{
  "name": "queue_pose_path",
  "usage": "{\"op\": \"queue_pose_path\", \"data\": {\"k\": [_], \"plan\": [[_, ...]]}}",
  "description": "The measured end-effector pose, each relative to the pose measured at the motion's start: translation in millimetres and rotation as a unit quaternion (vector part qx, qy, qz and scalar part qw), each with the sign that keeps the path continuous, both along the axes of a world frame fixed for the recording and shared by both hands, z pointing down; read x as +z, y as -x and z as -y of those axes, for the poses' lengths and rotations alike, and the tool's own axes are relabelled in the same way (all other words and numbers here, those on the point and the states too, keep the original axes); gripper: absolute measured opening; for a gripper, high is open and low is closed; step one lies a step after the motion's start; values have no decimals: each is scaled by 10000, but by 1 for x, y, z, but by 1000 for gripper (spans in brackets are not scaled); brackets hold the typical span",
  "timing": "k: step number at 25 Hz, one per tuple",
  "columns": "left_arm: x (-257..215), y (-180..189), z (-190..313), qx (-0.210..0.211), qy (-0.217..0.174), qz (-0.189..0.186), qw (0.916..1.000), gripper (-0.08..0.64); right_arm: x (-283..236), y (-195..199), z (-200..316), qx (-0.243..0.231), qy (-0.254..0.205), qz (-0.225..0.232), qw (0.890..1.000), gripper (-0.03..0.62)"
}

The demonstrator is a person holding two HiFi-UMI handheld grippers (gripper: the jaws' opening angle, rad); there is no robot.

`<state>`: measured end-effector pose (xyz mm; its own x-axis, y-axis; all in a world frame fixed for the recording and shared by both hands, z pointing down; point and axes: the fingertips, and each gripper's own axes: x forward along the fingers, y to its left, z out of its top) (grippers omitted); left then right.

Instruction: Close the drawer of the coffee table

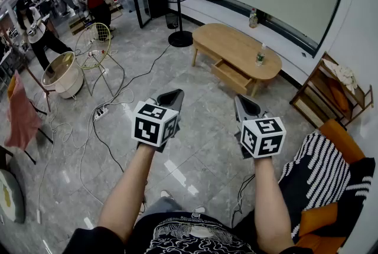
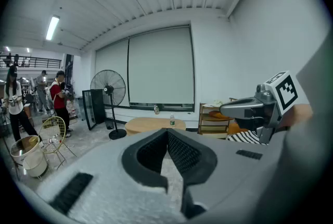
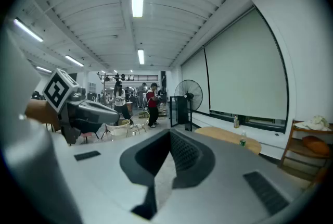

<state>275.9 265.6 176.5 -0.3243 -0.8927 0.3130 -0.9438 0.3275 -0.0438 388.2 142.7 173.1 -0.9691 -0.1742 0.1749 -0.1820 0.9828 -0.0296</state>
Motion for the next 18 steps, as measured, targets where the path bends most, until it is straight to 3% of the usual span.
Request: {"op": "queue_pose_path", "data": {"k": [11,18], "plan": [[-1,3,0,-30,-11,17,10000,2,3,12,0,-8,75,73,9999,6],[4,21,1,-40,-21,-31,10000,2,7,33,-2,-42,105,77,9999,83]]}}
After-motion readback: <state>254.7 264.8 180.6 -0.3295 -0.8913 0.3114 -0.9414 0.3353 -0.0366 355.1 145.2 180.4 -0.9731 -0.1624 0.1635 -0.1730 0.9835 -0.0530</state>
